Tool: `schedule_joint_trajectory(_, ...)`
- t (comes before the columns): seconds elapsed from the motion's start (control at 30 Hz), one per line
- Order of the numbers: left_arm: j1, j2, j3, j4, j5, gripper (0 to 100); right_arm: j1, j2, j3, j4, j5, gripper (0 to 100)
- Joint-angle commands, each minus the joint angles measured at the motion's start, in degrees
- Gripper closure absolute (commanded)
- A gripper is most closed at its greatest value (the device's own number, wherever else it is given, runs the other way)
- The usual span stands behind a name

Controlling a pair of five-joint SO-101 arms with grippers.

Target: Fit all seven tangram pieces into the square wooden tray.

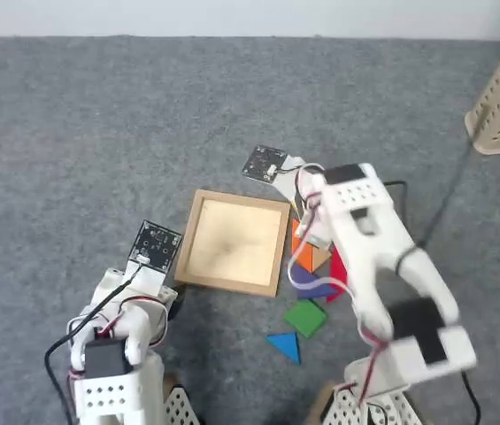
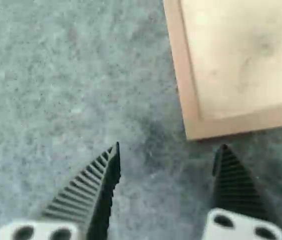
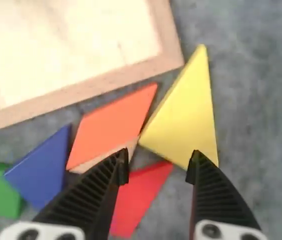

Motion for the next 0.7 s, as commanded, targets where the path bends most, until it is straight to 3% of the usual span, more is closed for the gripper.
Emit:
schedule_joint_trajectory(0.0, 0.26, -0.88, -0.48, 0.26, -0.44, 72, -0.66, 1.89, -5.89, 0.40, 1.58, 77.5)
schedule_joint_trajectory(0.17, 0.26, -0.88, -0.48, 0.26, -0.44, 72, -0.84, 4.53, -6.07, -1.01, 1.67, 71.2)
schedule_joint_trajectory(0.67, 0.26, -0.88, -0.48, 0.26, -0.44, 72, 4.70, 12.97, -6.42, -8.48, 1.41, 71.3)
